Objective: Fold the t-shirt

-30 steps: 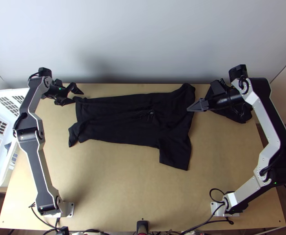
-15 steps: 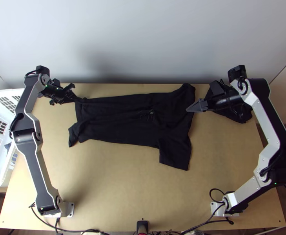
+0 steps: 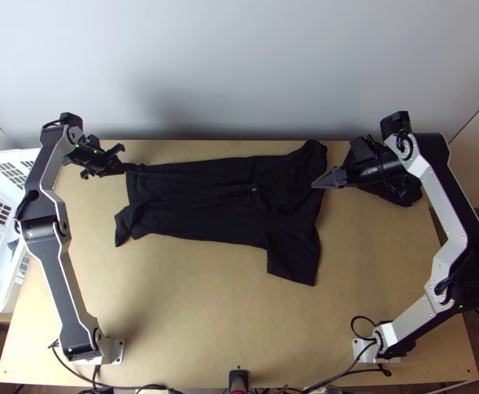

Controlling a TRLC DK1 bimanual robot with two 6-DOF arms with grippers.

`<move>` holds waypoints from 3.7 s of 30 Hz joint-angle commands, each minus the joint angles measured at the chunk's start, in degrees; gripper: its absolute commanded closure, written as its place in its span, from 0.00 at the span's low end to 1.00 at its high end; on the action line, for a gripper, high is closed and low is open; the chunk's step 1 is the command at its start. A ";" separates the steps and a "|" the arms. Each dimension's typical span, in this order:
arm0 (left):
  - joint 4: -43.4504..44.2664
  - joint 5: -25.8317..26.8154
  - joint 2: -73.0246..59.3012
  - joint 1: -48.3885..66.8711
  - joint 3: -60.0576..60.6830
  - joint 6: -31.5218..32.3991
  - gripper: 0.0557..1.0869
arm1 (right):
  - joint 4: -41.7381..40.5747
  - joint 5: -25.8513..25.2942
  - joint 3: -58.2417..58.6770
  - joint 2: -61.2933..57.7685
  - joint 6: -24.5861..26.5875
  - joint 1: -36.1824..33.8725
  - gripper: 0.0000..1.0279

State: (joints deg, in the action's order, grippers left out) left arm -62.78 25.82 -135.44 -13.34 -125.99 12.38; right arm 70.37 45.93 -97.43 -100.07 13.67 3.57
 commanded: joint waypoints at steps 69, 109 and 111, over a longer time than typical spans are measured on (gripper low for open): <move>-2.52 -2.01 4.04 6.14 -2.06 -0.17 0.94 | -30.64 -9.55 10.86 -21.22 -14.46 1.35 0.12; -5.16 -2.01 4.13 4.20 0.31 -1.31 0.94 | -28.62 -15.87 3.03 -20.43 -15.78 1.08 0.97; -5.24 -2.01 4.30 3.76 0.31 -1.04 0.94 | -28.62 -15.87 2.51 -18.84 -16.13 0.12 0.97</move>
State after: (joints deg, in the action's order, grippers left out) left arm -67.64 23.73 -131.83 -8.64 -125.69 10.85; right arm 41.89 31.29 -93.80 -121.64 -2.07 6.15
